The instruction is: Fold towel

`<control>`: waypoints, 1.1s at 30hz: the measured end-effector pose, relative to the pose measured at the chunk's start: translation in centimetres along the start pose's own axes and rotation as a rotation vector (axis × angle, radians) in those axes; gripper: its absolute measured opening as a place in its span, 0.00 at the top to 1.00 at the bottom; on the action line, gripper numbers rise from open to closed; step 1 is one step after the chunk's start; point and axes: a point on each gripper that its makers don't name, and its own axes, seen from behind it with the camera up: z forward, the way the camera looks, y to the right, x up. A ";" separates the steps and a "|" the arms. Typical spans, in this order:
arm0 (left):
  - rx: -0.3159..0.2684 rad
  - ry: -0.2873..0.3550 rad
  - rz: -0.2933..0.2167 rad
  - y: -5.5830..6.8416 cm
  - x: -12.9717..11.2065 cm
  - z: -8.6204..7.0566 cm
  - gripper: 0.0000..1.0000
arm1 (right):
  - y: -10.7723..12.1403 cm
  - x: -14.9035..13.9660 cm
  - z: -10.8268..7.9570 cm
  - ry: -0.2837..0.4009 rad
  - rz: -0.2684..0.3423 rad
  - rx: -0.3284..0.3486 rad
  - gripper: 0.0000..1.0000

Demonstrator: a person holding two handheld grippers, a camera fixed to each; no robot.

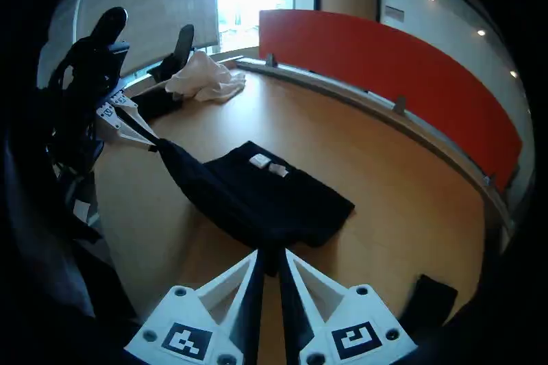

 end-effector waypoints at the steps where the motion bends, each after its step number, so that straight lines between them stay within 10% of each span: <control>1: -0.001 -0.001 -0.002 0.1 0.0 -0.2 0.89 | 0.0 0.1 -0.2 0.000 -0.004 0.001 0.86; 17: -0.018 -0.002 -0.031 1.2 0.6 -2.7 0.89 | -1.2 1.2 -2.6 -0.005 -0.030 0.024 0.86; 33: -0.022 -0.005 -0.029 1.3 0.9 -1.3 0.89 | -0.3 0.7 -1.6 -0.034 -0.042 0.018 0.86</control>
